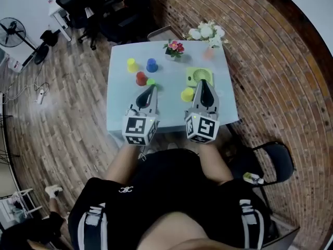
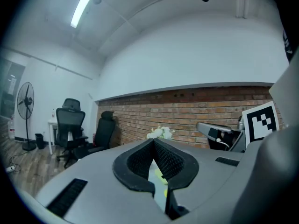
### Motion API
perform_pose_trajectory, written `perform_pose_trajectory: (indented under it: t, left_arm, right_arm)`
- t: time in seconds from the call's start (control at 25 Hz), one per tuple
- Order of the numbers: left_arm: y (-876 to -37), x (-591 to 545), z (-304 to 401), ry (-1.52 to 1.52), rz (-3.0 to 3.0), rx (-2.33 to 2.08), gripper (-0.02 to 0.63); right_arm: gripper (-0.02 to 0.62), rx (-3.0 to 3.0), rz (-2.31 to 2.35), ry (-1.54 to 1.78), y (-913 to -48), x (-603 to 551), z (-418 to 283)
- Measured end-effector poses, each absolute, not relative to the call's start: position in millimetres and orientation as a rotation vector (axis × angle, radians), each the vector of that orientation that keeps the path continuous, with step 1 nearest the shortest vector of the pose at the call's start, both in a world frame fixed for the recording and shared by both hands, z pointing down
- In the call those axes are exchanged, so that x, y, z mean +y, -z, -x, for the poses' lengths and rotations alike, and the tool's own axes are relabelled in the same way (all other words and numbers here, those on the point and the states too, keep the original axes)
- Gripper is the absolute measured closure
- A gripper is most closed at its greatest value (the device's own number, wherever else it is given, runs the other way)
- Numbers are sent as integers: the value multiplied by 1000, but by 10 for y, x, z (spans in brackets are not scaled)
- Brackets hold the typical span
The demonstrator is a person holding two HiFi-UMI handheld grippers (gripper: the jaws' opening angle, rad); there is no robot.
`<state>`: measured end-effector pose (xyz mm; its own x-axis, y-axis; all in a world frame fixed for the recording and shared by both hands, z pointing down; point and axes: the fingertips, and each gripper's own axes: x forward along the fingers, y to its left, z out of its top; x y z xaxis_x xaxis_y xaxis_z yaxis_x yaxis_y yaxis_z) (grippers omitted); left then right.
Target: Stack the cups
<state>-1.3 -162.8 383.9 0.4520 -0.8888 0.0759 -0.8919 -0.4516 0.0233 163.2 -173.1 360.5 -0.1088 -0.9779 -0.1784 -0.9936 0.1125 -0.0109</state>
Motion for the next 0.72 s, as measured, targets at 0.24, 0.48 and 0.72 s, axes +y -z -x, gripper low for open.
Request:
perform_pose_trajectory:
  t: [0.24,0.48,0.72]
  left_arm:
    - [-3858,-1663,-297,-78,-2680,-1519,604]
    - [-3883,-1704,-465,-95,-2692,-1492,604]
    - [-3874,-1715,-538,-103,-2706,-1484,604]
  right_arm:
    - [595,2194,2072,-174,-3673,-1634,-1910]
    - [595,2173,2107,-178,-3713,-1603,-2067]
    - [320,2226,1876,-154,-3607,-1629,-1989]
